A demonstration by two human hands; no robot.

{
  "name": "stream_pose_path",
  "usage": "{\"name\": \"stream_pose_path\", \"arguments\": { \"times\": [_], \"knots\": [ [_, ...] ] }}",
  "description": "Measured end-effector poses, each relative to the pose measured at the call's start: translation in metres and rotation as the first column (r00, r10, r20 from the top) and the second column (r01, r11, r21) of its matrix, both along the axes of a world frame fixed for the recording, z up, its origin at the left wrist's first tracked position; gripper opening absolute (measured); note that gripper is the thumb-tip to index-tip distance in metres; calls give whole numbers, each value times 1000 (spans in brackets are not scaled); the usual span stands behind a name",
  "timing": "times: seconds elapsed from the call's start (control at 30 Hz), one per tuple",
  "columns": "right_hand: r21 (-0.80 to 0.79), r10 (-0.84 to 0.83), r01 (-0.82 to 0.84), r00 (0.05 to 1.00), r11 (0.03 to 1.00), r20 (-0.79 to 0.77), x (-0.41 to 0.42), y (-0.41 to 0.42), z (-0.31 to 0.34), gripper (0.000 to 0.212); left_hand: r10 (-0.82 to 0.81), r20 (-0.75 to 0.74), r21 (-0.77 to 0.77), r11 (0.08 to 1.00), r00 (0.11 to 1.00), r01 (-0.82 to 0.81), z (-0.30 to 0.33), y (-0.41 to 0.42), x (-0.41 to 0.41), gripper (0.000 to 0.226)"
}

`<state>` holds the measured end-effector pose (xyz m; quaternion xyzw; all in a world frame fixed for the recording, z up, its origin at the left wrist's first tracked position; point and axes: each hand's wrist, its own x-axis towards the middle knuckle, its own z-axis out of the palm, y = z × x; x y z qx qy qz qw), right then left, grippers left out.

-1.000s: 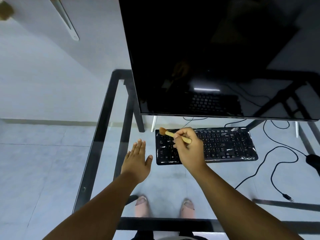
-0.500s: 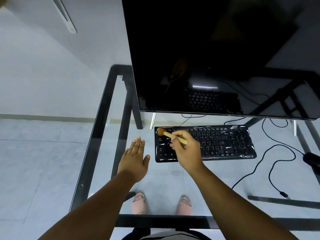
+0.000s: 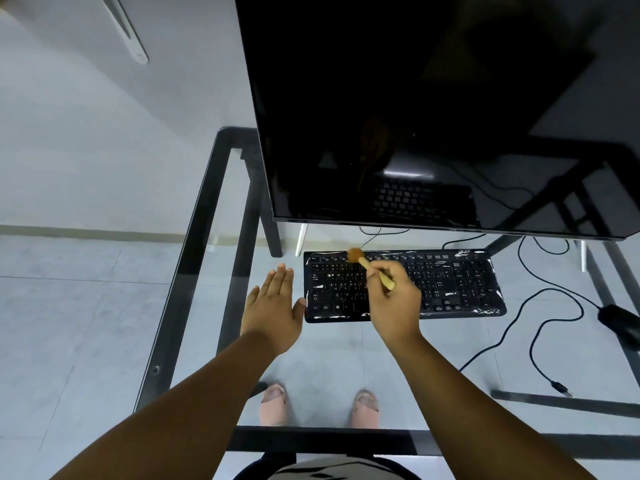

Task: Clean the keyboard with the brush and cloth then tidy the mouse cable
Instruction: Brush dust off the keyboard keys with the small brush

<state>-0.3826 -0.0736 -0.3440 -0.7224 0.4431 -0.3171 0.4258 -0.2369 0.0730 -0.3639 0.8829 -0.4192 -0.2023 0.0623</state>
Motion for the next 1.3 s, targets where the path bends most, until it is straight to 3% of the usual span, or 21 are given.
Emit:
{"name": "stream_pose_path", "arguments": {
  "times": [0.13, 0.27, 0.4, 0.57, 0.7, 0.83, 0.93, 1.0, 1.13, 1.3],
  "knots": [
    [4, 176, -176, 984, 984, -30, -3, 1, 0, 7, -38, -3, -47, 998, 999, 37, 4, -15, -6, 63],
    [-43, -17, 16, 999, 999, -39, -10, -7, -7, 8, -74, -6, -75, 994, 997, 74, 4, -25, -14, 62],
    [3, 144, -144, 989, 990, -29, -18, -7, -1, 10, -136, 2, -77, 988, 991, 136, 2, -30, -18, 61],
    [0, -31, 31, 999, 1000, -28, -25, -17, -3, 9, -144, -7, -72, 987, 990, 143, 1, -34, -22, 60],
    [23, 151, -149, 987, 989, -61, -28, -17, 2, 8, -122, 13, -64, 990, 992, 122, 1, -37, -25, 60],
    [-20, -31, 30, 999, 999, -26, -39, -25, -1, 9, -81, 24, -43, 996, 996, 82, 5, -41, -34, 61],
    [27, 81, -82, 996, 996, 37, -46, -26, 2, 10, -64, 40, -44, 997, 997, 66, 9, -47, -42, 62],
    [21, 145, -145, 989, 989, -29, -51, -26, 0, 8, -67, 45, -56, 996, 997, 70, 10, -52, -46, 62],
    [25, -57, 58, 998, 998, -37, -62, -36, -3, 10, -92, 37, -90, 991, 995, 95, 10, -65, -57, 62],
    [47, 107, -104, 992, 993, -63, -74, -44, -2, 9, -161, 42, -74, 984, 986, 164, 7, -84, -68, 62]
  ]
}}
